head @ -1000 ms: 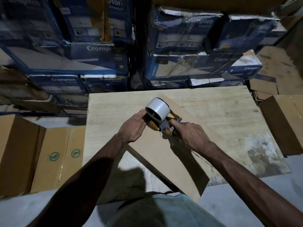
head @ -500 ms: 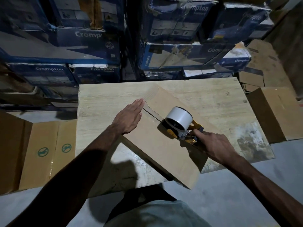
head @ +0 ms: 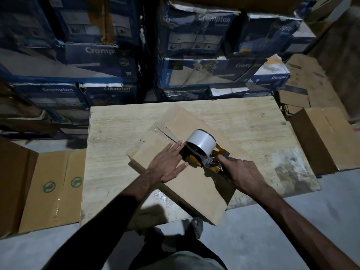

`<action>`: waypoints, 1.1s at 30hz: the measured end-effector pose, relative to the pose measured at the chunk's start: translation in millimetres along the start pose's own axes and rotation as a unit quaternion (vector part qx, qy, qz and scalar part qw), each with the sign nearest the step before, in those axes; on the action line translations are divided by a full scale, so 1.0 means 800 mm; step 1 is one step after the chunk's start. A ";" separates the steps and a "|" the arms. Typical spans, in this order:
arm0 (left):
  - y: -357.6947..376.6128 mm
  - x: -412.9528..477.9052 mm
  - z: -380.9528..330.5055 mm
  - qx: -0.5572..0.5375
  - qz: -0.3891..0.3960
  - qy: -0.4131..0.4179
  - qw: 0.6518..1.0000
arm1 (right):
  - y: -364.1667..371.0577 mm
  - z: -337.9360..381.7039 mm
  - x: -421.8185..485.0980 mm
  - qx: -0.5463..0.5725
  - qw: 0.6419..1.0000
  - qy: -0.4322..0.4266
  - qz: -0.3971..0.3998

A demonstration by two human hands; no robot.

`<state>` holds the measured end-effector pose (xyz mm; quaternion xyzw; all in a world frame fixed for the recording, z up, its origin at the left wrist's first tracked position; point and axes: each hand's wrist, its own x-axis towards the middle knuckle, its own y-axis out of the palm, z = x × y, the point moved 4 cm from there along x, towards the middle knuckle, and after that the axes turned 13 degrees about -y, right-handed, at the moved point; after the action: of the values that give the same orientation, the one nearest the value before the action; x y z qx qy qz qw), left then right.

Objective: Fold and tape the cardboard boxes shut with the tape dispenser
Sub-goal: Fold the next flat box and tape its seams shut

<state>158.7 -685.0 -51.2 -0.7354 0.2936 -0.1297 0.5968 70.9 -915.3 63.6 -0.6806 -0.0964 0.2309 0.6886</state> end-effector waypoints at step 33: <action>0.014 -0.011 -0.079 0.041 0.041 0.004 0.998 | 0.027 -0.066 -0.144 0.024 1.000 0.009 -0.014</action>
<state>114.5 -731.4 -44.1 -0.6970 0.3200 -0.1198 0.6304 -10.1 -1014.9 60.6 -0.6645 -0.0937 0.2171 0.7089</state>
